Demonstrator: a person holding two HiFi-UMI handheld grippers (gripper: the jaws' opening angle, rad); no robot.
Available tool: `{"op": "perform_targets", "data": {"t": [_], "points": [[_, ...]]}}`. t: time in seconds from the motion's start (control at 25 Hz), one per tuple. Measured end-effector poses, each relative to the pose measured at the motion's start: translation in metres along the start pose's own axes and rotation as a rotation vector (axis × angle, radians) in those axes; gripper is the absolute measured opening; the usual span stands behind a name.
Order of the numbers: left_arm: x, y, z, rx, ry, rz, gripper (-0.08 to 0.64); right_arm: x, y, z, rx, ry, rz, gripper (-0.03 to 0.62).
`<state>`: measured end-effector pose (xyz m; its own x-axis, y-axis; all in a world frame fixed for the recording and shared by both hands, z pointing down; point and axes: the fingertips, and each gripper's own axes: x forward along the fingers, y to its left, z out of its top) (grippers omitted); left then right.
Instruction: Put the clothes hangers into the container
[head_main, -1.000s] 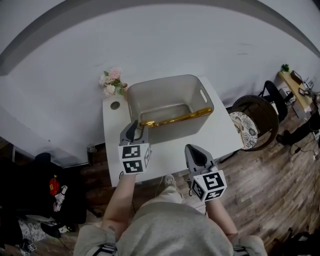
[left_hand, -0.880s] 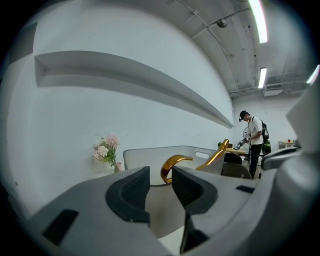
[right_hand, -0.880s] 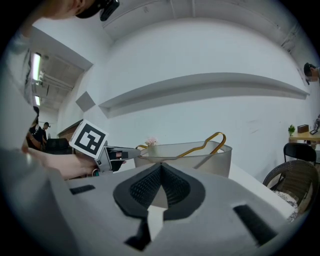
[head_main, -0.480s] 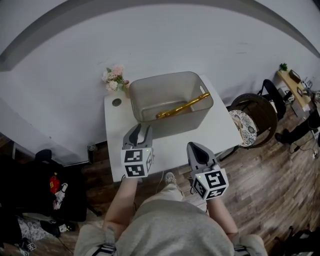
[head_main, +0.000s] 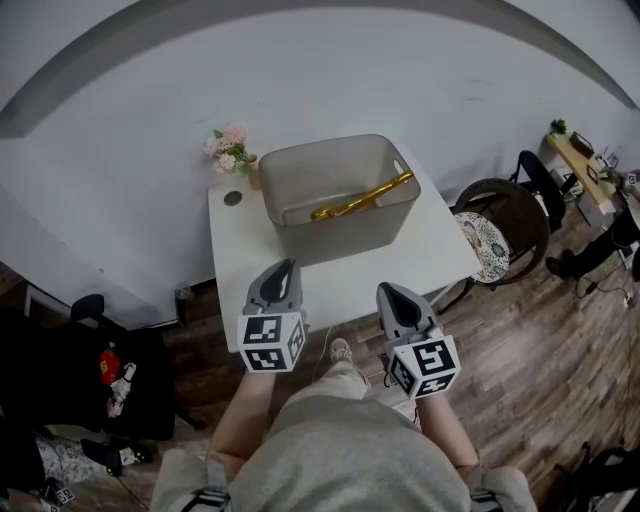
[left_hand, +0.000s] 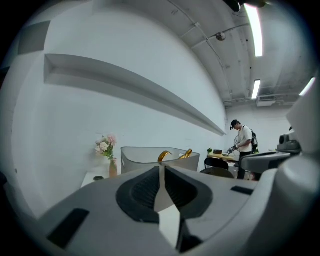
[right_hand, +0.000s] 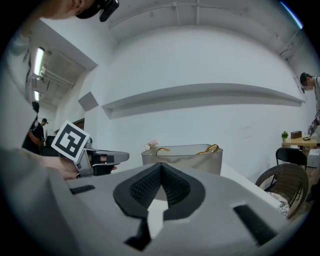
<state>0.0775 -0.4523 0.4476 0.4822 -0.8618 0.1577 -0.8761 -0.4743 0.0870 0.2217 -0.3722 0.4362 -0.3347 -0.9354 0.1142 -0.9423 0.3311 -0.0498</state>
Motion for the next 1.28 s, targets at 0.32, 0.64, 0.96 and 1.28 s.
{"op": "perform_targets", "data": {"t": [0.32, 0.64, 0.96, 1.28], "points": [[-0.034, -0.011, -0.001, -0.002, -0.038, -0.023, 0.015, -0.024, 0.006, -0.011, 0.000, 0.018, -0.035, -0.003], [-0.058, -0.018, -0.008, 0.015, -0.043, -0.038, 0.011, -0.041, 0.015, -0.012, -0.005, 0.012, -0.047, -0.003], [-0.071, -0.021, -0.018, -0.008, -0.030, -0.050, 0.011, -0.045, 0.022, -0.016, -0.011, 0.016, -0.041, -0.003], [-0.071, -0.012, -0.017, -0.014, -0.034, -0.037, 0.011, -0.040, 0.027, -0.016, -0.011, 0.017, -0.037, -0.003]]}}
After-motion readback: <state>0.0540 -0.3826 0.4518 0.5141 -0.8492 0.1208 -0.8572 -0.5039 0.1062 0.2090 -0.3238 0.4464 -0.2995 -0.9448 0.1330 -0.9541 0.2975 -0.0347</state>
